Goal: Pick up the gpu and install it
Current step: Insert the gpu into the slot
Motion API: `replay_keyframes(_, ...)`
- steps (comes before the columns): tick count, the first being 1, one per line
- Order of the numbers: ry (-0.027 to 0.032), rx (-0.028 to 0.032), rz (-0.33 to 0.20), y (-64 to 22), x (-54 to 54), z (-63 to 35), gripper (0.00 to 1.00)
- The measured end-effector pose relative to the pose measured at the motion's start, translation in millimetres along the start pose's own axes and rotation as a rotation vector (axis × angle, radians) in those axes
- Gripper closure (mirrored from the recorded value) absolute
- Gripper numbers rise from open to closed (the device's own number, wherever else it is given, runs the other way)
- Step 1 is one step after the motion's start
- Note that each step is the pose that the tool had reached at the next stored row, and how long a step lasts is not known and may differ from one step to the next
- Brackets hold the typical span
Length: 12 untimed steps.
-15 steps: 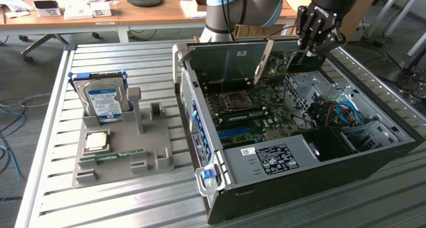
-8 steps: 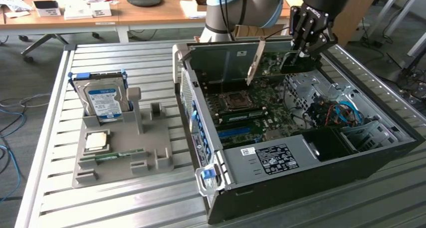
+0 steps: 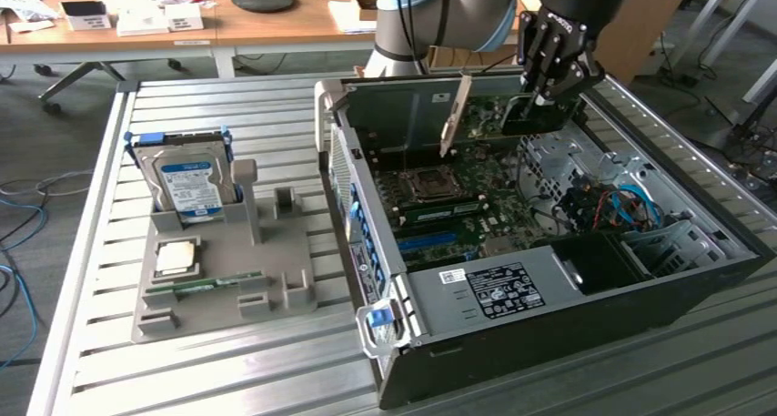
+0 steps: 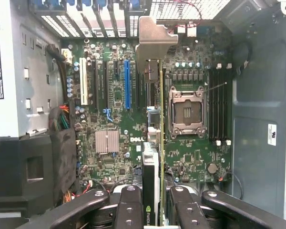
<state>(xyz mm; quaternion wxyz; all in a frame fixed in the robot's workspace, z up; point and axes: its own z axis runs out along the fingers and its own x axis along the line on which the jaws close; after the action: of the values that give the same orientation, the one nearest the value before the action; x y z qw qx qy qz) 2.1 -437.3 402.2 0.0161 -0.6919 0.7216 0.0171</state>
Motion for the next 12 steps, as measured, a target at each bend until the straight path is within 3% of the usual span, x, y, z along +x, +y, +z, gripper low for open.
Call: replay_keyframes(12, 0.0002, -0.0001, 0.000, 0.0, 0.4, 8.4, 0.73)
